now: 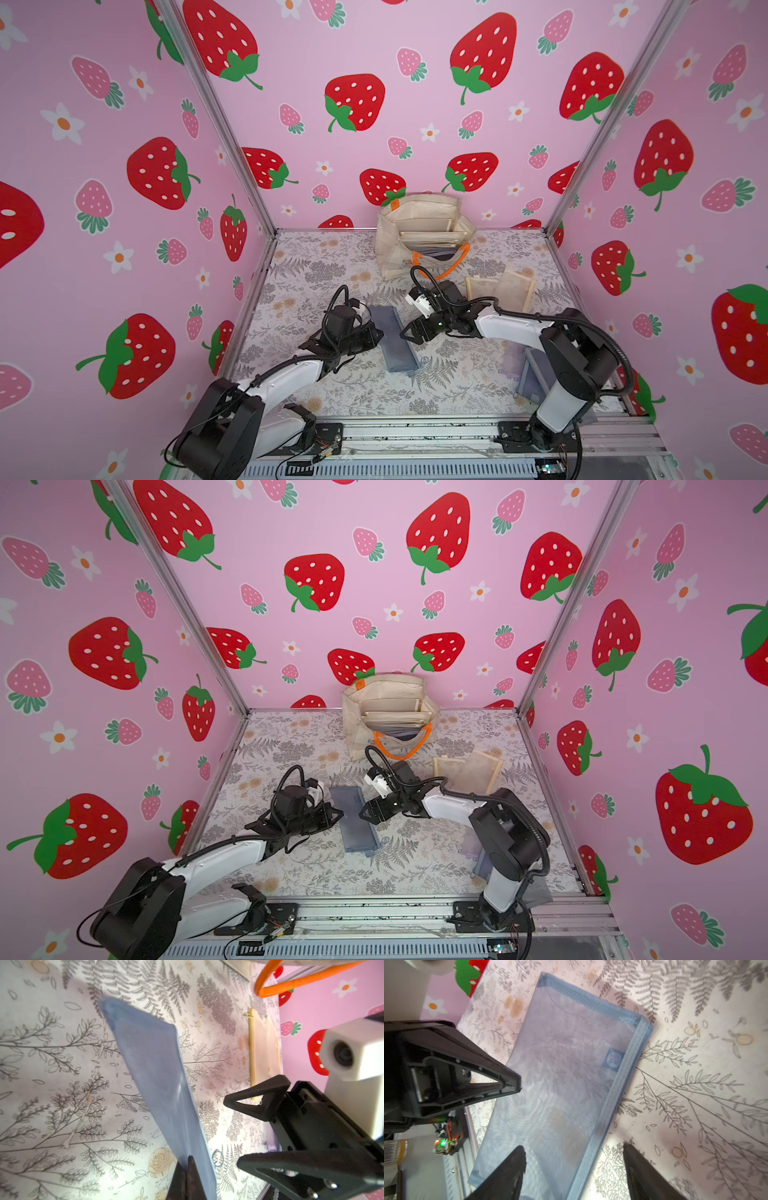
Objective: Put the pencil pouch into the canvas bag
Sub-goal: Pick up the pencil pouch from the center of the board.
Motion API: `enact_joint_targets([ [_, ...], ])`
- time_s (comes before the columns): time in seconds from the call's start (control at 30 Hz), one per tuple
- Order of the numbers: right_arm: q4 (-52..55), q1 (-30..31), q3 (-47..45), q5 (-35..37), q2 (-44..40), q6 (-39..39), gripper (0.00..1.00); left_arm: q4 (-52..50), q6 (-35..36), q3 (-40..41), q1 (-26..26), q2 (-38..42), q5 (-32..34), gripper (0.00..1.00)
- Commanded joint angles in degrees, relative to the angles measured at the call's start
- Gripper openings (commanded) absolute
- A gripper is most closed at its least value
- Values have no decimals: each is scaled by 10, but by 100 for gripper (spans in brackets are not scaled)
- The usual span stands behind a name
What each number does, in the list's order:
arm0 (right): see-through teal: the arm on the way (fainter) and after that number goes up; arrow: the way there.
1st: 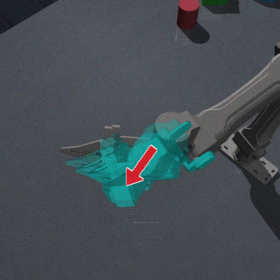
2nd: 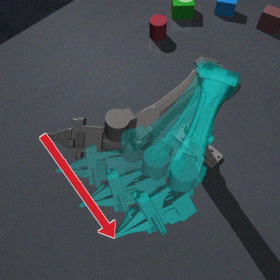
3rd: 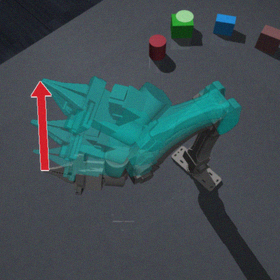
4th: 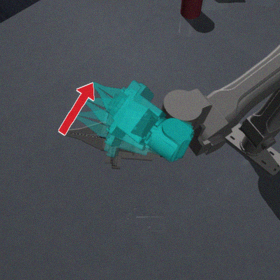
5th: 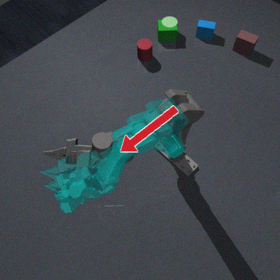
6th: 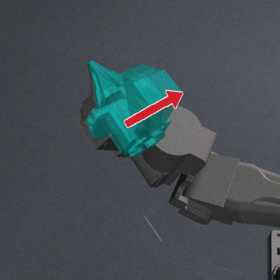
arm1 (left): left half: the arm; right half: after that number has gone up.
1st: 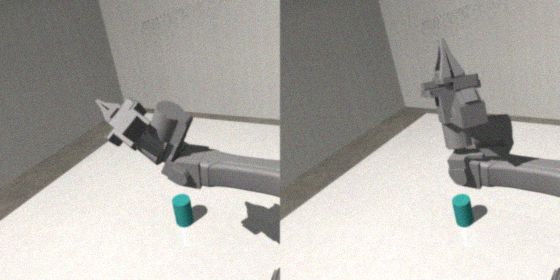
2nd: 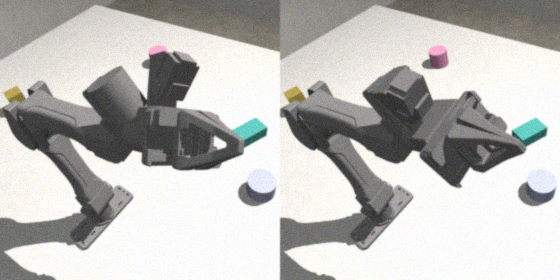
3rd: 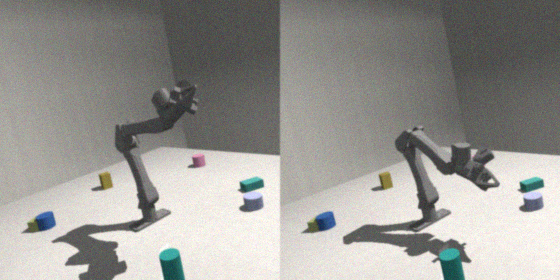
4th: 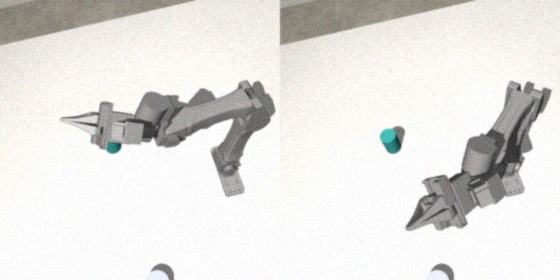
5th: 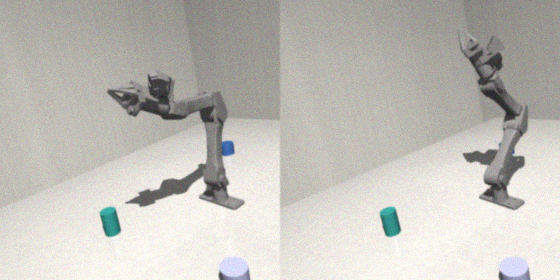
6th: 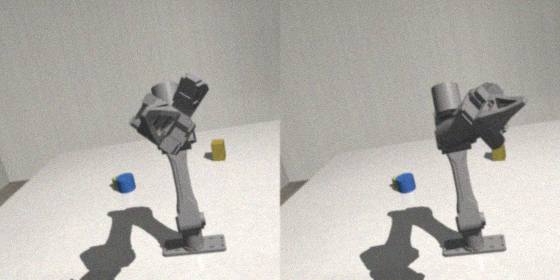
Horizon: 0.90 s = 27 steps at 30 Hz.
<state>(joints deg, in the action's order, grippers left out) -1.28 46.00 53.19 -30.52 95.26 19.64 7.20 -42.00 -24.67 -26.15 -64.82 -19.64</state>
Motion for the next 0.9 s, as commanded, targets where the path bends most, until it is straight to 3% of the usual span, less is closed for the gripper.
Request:
enact_joint_targets([
  [0.0, -46, -13, -20, -36, -60, 51, 77, -80, 44, -20, -2, 70, 8, 0],
  [0.2, -99, -28, -29, -76, -108, 99, 78, -141, 88, -43, -5, 202, -4, 0],
  [0.37, -162, -28, -39, -109, -107, 138, 79, -125, 94, -45, -7, 269, -35, 0],
  [0.87, -223, -7, -36, -144, -68, 167, 81, -31, 73, -44, -16, 273, -85, 0],
])
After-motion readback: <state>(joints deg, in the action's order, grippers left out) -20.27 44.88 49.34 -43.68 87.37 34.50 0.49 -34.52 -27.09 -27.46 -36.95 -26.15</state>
